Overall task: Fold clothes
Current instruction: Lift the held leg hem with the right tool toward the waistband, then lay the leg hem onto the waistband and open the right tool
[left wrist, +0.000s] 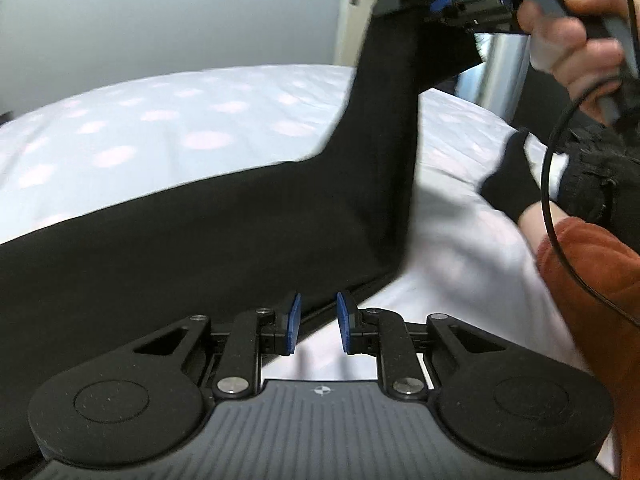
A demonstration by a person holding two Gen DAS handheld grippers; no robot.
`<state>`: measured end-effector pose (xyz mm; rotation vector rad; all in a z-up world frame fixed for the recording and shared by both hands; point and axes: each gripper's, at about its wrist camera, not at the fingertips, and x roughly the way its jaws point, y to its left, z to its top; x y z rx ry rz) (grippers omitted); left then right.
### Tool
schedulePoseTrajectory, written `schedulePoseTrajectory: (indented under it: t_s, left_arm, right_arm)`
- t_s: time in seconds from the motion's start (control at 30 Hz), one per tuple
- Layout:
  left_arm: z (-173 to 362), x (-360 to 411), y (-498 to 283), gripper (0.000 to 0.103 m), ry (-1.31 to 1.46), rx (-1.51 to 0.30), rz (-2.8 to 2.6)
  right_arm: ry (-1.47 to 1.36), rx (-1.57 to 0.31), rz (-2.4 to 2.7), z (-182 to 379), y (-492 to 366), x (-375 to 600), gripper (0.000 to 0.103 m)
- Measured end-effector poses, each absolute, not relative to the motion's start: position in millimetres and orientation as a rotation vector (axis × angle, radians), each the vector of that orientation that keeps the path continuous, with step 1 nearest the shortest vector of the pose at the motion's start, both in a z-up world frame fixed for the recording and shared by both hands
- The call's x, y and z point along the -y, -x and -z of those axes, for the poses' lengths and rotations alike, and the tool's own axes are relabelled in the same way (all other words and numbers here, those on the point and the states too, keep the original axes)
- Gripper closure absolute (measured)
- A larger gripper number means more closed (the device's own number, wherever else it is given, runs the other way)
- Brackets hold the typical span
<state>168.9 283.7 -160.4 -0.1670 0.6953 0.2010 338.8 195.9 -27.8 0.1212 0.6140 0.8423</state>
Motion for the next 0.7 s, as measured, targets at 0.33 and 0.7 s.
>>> schedulePoseTrajectory:
  t_s: [0.33,0.7]
  left_arm:
    - [134.6,-384.7,-26.9,0.081,0.306,-0.64,-0.546]
    - [143.5,-412.7,22.7,0.081,0.422,-0.597,-0.649]
  right_arm:
    - [0.132,-0.646,-1.058,78.5,-229.7,-312.1,0.092]
    - [0.514,-0.613,-1.09,176.6,-149.8,-355.2,0.074]
